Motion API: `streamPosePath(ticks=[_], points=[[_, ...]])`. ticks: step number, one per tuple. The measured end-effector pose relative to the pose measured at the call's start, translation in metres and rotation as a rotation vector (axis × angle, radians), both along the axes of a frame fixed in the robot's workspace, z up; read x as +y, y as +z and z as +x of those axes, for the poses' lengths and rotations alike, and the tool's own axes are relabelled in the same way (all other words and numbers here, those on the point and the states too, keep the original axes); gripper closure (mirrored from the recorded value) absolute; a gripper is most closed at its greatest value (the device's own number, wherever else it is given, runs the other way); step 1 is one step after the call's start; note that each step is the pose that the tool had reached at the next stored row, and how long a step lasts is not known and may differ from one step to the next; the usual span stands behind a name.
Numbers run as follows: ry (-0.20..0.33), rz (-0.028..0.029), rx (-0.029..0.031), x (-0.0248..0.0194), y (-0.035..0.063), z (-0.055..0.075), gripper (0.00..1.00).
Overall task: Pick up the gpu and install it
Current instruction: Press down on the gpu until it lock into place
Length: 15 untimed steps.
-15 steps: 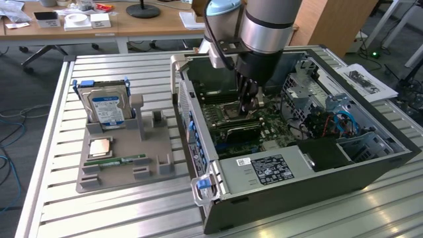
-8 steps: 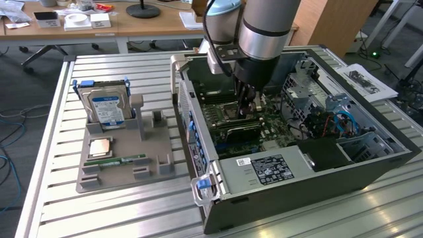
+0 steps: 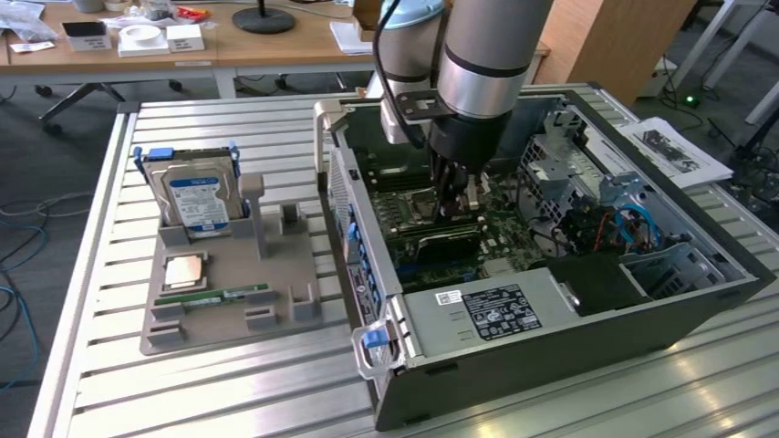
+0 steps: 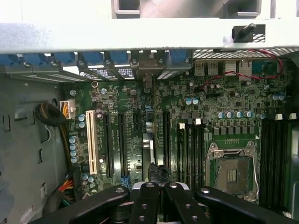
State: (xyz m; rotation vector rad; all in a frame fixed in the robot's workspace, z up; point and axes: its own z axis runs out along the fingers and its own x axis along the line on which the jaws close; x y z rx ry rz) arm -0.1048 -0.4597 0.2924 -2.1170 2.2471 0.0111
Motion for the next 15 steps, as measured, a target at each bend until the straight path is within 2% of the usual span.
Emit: streamPosePath(ticks=[6,15], points=[[0.000,0.0006,-0.0003,0.0025,-0.0011,0.000,0.89],[0.000,0.0004,-0.0002,0.0036,-0.0154,-0.001,0.89]])
